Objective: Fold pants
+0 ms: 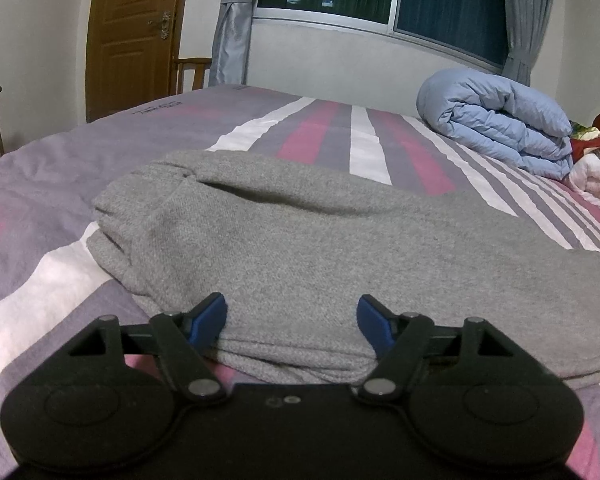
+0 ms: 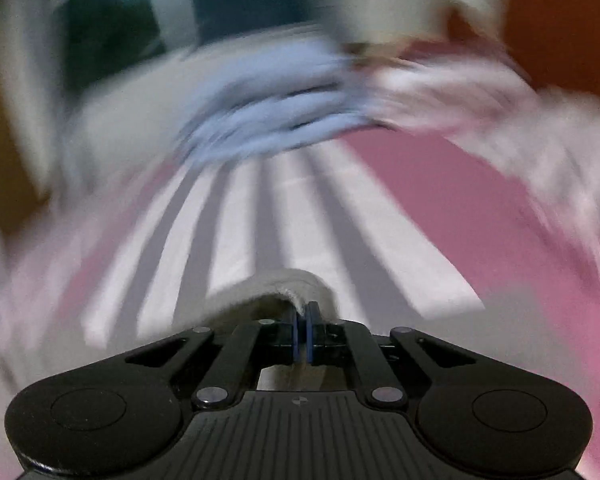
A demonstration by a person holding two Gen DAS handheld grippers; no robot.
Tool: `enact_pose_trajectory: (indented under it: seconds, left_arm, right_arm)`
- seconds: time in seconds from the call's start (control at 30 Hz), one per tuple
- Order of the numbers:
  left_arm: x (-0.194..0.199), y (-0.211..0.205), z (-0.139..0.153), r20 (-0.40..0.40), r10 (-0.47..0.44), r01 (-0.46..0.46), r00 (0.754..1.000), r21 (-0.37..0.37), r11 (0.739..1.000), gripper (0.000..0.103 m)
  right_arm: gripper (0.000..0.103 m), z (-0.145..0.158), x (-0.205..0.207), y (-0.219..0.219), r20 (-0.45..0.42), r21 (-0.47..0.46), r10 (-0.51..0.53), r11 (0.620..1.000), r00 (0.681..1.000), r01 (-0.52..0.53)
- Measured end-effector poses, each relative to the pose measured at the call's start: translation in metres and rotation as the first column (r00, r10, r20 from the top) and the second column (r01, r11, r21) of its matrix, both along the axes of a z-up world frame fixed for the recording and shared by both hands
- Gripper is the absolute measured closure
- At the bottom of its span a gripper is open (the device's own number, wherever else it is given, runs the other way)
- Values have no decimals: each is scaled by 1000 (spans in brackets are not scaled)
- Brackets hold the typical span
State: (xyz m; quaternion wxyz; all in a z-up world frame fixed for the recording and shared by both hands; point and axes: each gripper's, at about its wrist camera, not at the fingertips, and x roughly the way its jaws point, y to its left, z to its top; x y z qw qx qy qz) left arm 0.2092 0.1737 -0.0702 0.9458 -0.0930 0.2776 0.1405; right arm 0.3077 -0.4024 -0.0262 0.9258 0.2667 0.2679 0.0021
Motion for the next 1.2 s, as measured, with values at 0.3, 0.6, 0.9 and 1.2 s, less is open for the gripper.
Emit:
enact_pose_trajectory:
  seconds: [0.3,0.6,0.9,1.2]
  left_arm:
    - [-1,0,-1,2,-1,1,1000,1,1000,38]
    - [0,-1,-1,-1,0,0,1000,9,1000,38]
    - [0,-1,-1,-1,-1,1,1000,9,1000,37]
    - [0,0,-2,-2,-2,2,1000,9,1000,37]
  right_arm:
    - [87,-86,-24,-78,-125,295,-73,949,990,107]
    - [44,-21,-8,7,-7,-428,149,894,989,-137]
    - [98,-14,4,-36,122,-89,53,995,991,-43]
    - [98,-117,-17,-132,-144,449,-217,855,965,259]
